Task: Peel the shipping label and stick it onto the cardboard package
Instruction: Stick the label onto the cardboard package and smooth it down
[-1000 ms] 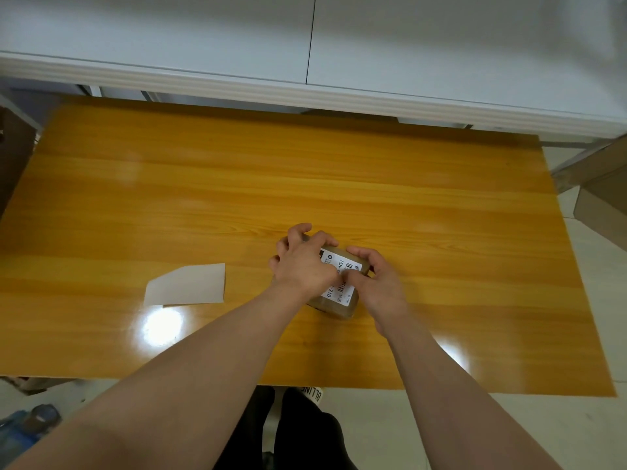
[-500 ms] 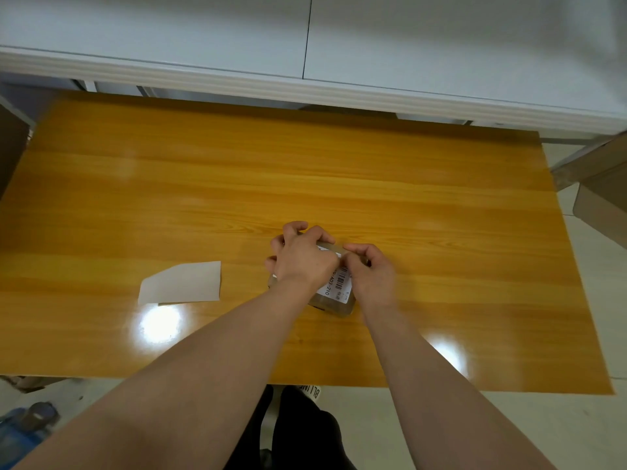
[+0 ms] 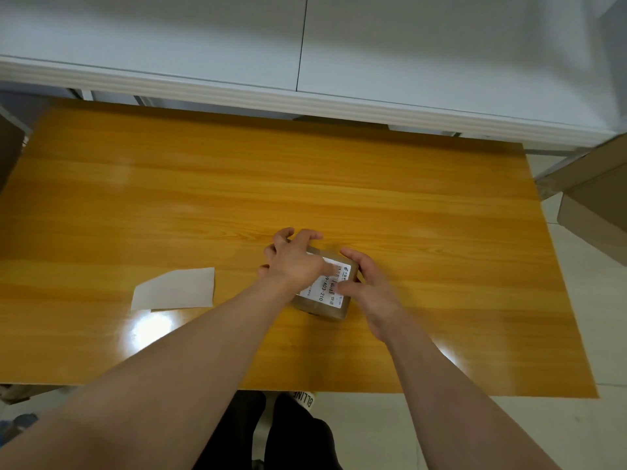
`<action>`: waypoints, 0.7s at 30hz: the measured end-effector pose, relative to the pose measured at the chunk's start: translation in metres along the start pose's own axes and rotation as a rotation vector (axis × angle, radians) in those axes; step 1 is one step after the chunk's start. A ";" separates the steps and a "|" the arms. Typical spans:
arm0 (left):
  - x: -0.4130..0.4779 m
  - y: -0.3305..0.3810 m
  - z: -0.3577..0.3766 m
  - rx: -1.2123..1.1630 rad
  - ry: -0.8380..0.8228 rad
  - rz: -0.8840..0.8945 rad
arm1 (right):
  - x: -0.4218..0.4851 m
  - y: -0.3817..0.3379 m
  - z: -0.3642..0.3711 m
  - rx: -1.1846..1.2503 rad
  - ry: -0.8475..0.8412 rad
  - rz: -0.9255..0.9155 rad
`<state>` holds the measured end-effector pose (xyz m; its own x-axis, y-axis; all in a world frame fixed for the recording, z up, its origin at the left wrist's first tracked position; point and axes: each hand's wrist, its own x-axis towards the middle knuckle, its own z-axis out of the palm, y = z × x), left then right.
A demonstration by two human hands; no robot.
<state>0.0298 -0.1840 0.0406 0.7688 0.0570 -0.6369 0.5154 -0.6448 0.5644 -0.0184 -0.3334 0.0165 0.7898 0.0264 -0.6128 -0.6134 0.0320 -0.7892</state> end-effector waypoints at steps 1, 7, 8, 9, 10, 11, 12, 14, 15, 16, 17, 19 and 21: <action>-0.001 -0.002 -0.002 0.036 -0.038 0.028 | -0.001 0.002 -0.001 -0.001 -0.030 0.009; -0.006 -0.013 0.001 0.224 -0.094 0.140 | 0.001 0.005 -0.002 0.030 -0.073 0.010; -0.006 -0.014 0.002 0.230 -0.074 0.141 | 0.001 0.005 -0.002 0.038 -0.071 0.012; -0.006 -0.014 0.004 0.235 -0.058 0.139 | 0.001 0.005 -0.002 0.049 -0.068 0.014; -0.006 -0.014 0.005 0.239 -0.049 0.134 | 0.001 0.005 -0.002 0.058 -0.065 0.015; -0.006 -0.014 0.006 0.244 -0.043 0.127 | 0.001 0.005 -0.003 0.066 -0.063 0.015; -0.006 -0.013 0.006 0.247 -0.039 0.118 | 0.001 0.005 -0.003 0.074 -0.060 0.014; -0.005 -0.012 0.007 0.247 -0.032 0.105 | 0.001 0.004 -0.003 0.095 -0.053 0.010; -0.005 -0.011 0.008 0.246 -0.028 0.102 | 0.001 0.004 -0.002 0.107 -0.048 0.009; -0.005 -0.011 0.009 0.244 -0.023 0.100 | 0.001 0.004 -0.002 0.118 -0.043 0.009; -0.005 -0.011 0.009 0.243 -0.018 0.098 | 0.001 0.004 -0.002 0.128 -0.037 0.009; -0.005 -0.011 0.010 0.241 -0.010 0.095 | 0.001 0.005 -0.001 0.139 -0.022 0.008; -0.005 -0.010 0.010 0.238 -0.004 0.092 | 0.002 0.006 -0.001 0.146 -0.010 0.005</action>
<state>0.0173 -0.1852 0.0325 0.8065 -0.0127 -0.5912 0.3396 -0.8084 0.4808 -0.0209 -0.3339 0.0108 0.7875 0.0372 -0.6153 -0.6111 0.1771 -0.7715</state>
